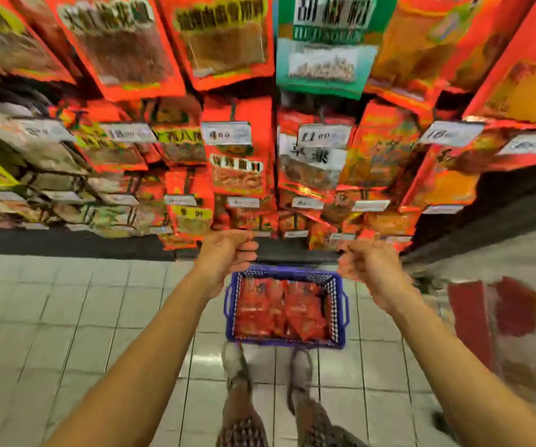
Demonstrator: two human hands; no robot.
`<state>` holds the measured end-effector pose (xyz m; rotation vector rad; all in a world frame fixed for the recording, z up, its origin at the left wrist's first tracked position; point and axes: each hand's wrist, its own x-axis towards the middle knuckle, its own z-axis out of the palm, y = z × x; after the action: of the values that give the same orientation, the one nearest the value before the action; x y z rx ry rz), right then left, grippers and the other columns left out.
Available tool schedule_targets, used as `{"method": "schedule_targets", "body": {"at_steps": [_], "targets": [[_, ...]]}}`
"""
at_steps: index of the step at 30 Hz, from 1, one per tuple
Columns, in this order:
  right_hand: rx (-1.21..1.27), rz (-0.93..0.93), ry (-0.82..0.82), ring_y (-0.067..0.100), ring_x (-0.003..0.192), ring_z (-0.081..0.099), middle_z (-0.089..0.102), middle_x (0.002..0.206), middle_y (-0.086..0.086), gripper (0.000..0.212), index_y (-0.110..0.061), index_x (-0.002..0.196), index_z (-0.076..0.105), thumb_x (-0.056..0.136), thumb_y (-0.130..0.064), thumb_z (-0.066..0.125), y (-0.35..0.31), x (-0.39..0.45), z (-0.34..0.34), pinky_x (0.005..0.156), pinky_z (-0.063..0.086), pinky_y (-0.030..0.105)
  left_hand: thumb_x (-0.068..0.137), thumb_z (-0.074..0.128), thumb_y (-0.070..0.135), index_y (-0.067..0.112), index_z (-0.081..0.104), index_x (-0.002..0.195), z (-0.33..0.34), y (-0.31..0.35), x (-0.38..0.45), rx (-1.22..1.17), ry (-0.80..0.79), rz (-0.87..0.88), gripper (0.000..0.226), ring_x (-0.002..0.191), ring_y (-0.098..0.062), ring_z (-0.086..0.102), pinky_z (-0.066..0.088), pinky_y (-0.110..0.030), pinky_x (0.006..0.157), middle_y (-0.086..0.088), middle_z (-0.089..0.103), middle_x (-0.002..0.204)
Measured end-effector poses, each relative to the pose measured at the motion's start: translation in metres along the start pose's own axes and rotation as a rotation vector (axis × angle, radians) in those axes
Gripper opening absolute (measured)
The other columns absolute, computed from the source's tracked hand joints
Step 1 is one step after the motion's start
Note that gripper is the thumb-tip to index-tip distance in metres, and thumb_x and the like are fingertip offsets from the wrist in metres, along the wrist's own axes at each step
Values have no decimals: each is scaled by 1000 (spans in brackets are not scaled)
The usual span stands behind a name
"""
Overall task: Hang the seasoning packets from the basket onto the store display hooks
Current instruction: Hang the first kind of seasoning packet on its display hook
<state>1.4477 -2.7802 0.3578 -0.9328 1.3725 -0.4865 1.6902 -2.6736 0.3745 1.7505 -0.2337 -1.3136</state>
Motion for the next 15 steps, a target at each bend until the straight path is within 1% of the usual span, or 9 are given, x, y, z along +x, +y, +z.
{"method": "schedule_targets", "body": {"at_steps": [1,3,5,8,10,11,13,14,15], "targets": [[-19,64,20,19,45,61,63,58,9,18,-9,80,66,94,-8,56,25,10,-2,47,49,23,99,53,14,15,66,97,1,-25,14,34,37,-49,14,56,-12,63,51,-22,52,-2,69,75],[-47,188,53,19,45,61,64,54,6,18,-10,78,65,93,-5,57,78,28,-2,45,49,22,98,54,11,13,65,99,0,-76,40,64,91,-160,12,48,-9,64,50,-18,44,-7,68,80],[-58,292,61,19,44,60,63,50,1,21,-10,75,64,91,0,56,133,45,1,44,48,21,96,55,4,7,64,103,-4,-130,61,56,129,-268,12,46,-14,62,48,-17,39,-13,64,84],[-85,400,83,13,38,58,61,46,-2,24,-10,73,62,93,1,55,218,76,3,44,50,22,97,50,0,2,62,104,-10,-202,95,81,135,-368,14,61,-22,59,51,-21,45,-14,61,85],[-125,461,114,9,34,55,58,42,-2,26,-8,72,58,96,3,55,272,109,3,39,47,20,97,52,1,6,61,90,-13,-244,124,104,172,-452,13,57,-20,60,51,-22,47,-11,61,81],[-175,490,112,8,35,56,60,44,-2,25,-8,74,58,97,1,55,298,126,4,39,47,19,97,52,2,10,59,82,-12,-265,141,126,168,-488,18,54,-18,59,49,-22,48,-10,60,78],[-290,544,89,8,41,62,66,54,-1,19,-11,78,62,97,-6,58,349,158,7,42,50,20,98,53,4,15,56,78,-12,-306,175,196,130,-523,23,55,-17,57,46,-25,52,-8,59,74],[-332,553,86,11,43,62,68,59,3,21,-13,75,64,95,-8,59,373,174,10,42,51,22,98,55,5,16,56,78,-12,-324,191,240,120,-527,22,55,-15,57,46,-25,54,-6,60,71],[-406,517,89,15,46,63,68,63,8,25,-14,70,64,93,-8,59,397,190,12,44,50,23,96,57,6,15,58,79,-12,-342,207,289,119,-535,19,56,-15,58,47,-26,56,-5,61,71]]}}
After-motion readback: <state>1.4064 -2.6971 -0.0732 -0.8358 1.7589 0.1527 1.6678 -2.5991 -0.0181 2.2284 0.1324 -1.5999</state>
